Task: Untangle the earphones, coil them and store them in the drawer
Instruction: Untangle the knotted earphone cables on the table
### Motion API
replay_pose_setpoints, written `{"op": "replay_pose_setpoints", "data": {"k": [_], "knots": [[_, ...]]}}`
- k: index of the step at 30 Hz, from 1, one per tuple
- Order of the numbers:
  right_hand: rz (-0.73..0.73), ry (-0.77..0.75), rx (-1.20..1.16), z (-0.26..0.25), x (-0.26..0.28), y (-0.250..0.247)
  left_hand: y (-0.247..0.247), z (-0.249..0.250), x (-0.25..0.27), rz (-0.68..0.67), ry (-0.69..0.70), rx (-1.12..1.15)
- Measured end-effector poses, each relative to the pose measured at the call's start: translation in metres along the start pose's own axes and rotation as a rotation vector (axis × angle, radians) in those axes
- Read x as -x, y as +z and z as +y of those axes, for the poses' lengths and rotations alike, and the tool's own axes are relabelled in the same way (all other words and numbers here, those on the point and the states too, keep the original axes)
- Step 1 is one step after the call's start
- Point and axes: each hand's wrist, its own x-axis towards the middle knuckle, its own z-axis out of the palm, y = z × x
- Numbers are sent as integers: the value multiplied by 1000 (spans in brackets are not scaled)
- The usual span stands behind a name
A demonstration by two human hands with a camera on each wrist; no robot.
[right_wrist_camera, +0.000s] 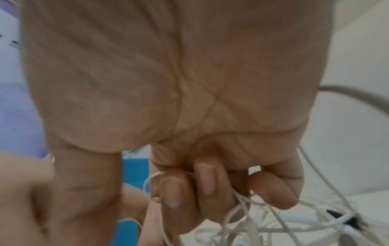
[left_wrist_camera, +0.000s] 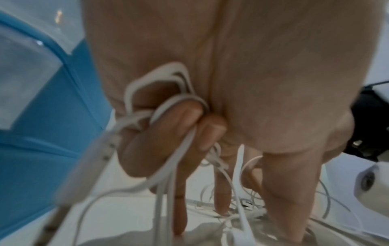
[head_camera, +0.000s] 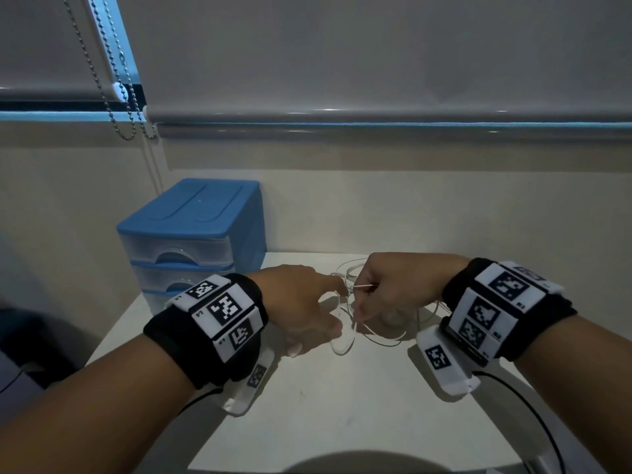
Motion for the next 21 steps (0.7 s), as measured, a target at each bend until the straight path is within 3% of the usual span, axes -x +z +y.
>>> {"op": "replay_pose_setpoints", "data": {"k": [4, 6, 9, 14, 21], "knots": [[-16, 1, 163, 3, -5, 11, 1, 6, -1, 2, 8, -36], [11, -8, 124, 4, -3, 9, 1, 8, -2, -10, 11, -79], [159, -92, -214, 5, 3, -2, 2, 4, -2, 3, 26, -112], [495, -270, -702, 18, 14, -17, -4, -7, 3, 30, -16, 62], [684, -299, -1107, 34, 21, -30, -5, -7, 7, -14, -131, 176]]}}
